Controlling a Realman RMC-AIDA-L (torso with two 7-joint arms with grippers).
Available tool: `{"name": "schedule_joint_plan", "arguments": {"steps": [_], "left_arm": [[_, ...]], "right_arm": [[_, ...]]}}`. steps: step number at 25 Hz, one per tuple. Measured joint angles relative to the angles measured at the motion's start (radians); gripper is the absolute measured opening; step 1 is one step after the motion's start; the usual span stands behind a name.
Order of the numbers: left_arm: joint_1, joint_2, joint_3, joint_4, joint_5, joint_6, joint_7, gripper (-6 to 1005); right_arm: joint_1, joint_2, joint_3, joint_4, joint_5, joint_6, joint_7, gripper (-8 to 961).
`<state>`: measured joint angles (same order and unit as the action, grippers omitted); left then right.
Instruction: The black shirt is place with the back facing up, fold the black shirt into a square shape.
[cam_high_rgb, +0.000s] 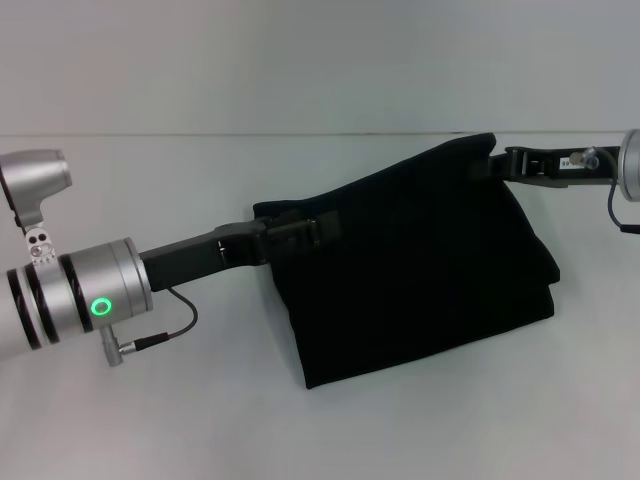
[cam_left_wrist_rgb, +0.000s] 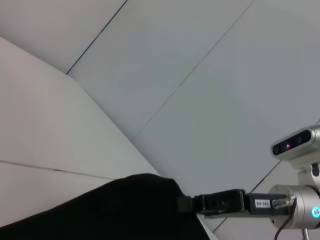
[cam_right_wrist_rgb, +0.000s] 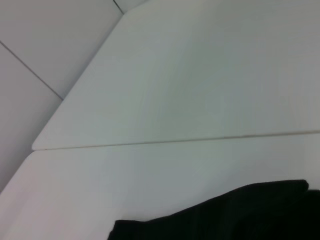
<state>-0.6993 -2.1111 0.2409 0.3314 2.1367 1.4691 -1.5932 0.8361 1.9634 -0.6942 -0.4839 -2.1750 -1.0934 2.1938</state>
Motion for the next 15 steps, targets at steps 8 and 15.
{"name": "schedule_joint_plan", "arguments": {"steps": [8, 15], "left_arm": [[-0.011, 0.0, 0.009, -0.001, 0.0, -0.07, -0.045, 953], [-0.034, -0.001, 0.004, -0.006, 0.0, -0.221, -0.126, 953]], "right_arm": [[-0.02, 0.0, -0.034, 0.066, -0.005, 0.103, 0.04, 139], [-0.051, 0.017, -0.043, 0.044, 0.006, 0.122, -0.019, 163]]}}
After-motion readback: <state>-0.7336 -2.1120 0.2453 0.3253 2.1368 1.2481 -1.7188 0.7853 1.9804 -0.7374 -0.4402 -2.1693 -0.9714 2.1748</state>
